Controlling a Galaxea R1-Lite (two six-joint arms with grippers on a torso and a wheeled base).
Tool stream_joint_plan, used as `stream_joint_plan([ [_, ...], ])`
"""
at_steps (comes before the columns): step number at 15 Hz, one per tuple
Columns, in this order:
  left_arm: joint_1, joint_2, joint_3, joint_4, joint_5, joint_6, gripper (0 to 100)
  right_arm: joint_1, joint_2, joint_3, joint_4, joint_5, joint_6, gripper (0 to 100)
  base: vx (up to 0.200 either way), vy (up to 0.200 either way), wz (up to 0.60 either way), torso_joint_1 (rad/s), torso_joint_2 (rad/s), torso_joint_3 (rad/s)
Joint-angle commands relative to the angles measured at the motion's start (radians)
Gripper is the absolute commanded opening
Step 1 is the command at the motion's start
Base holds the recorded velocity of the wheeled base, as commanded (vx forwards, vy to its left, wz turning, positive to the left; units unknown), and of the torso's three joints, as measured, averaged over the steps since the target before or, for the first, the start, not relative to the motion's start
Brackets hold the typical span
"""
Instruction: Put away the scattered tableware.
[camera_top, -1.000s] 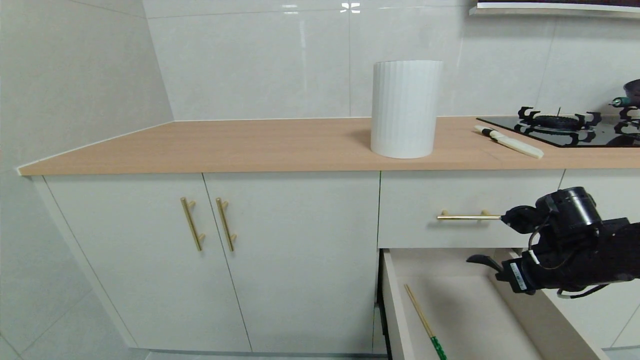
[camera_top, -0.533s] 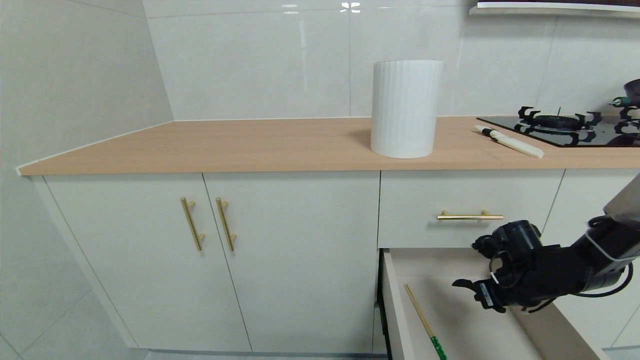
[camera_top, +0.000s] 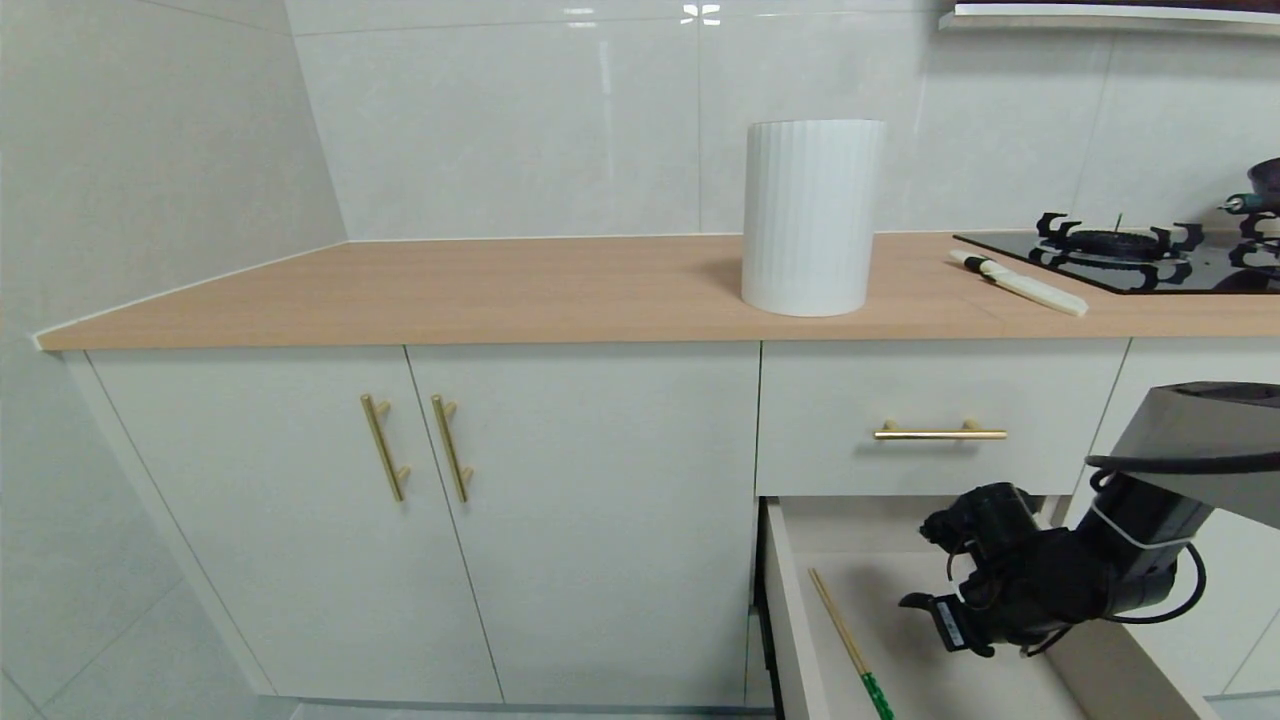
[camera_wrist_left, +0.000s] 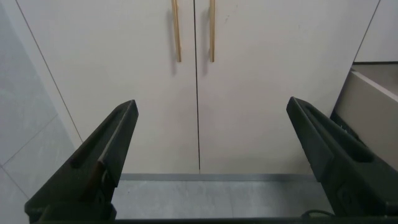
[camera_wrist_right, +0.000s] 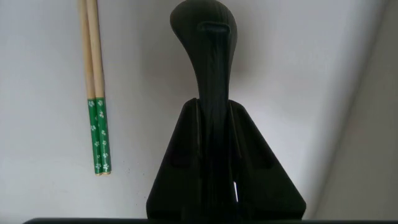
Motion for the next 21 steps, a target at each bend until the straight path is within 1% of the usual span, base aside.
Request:
stream_joint_plan([
  [1, 0.0, 0.0, 0.0, 0.0, 0.0, 0.0, 100, 0.005, 0.027, -0.006, 0.001, -0.02, -0.002, 0, 0.0, 0.0, 0.0, 0.0, 0.0, 0.0],
  [5, 0.0, 0.0, 0.0, 0.0, 0.0, 0.0, 100, 0.021, 0.039, -0.015, 0.001, -0.06, 0.001, 0, 0.0, 0.0, 0.0, 0.0, 0.0, 0.0],
  [12, 0.0, 0.0, 0.0, 0.0, 0.0, 0.0, 100, 0.021, 0.047, -0.015, -0.001, -0.063, 0.004, 0, 0.0, 0.0, 0.0, 0.0, 0.0, 0.0],
  [13, 0.0, 0.0, 0.0, 0.0, 0.0, 0.0, 100, 0.021, 0.047, -0.015, -0.001, -0.063, 0.004, 100, 0.0, 0.0, 0.0, 0.0, 0.0, 0.0],
  [19, 0.0, 0.0, 0.0, 0.0, 0.0, 0.0, 100, 0.021, 0.045, -0.01, -0.003, -0.06, 0.007, 100, 0.0, 0.0, 0.0, 0.0, 0.0, 0.0],
  [21, 0.0, 0.0, 0.0, 0.0, 0.0, 0.0, 100, 0.021, 0.044, -0.01, -0.003, -0.06, 0.027, 100, 0.0, 0.0, 0.0, 0.0, 0.0, 0.0],
])
